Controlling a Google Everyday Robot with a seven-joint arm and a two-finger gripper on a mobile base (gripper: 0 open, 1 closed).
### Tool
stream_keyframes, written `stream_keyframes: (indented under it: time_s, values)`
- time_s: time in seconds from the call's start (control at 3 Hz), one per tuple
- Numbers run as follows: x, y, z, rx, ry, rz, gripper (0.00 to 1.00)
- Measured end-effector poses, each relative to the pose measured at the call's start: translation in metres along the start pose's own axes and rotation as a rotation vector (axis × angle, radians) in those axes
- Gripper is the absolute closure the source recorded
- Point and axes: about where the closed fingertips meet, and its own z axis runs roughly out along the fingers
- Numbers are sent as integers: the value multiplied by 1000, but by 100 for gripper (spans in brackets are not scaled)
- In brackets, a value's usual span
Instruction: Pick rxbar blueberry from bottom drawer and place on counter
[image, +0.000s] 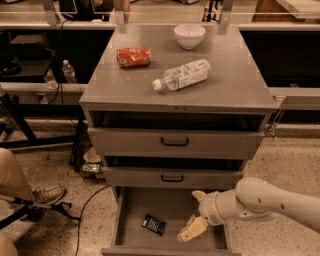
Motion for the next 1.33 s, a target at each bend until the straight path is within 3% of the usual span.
stream_keyframes:
  time_s: [0.67,1.33]
  values:
    - [10,-13,26,-8,-18,-14,0]
    - [26,-30,63,27,-61,-27,0]
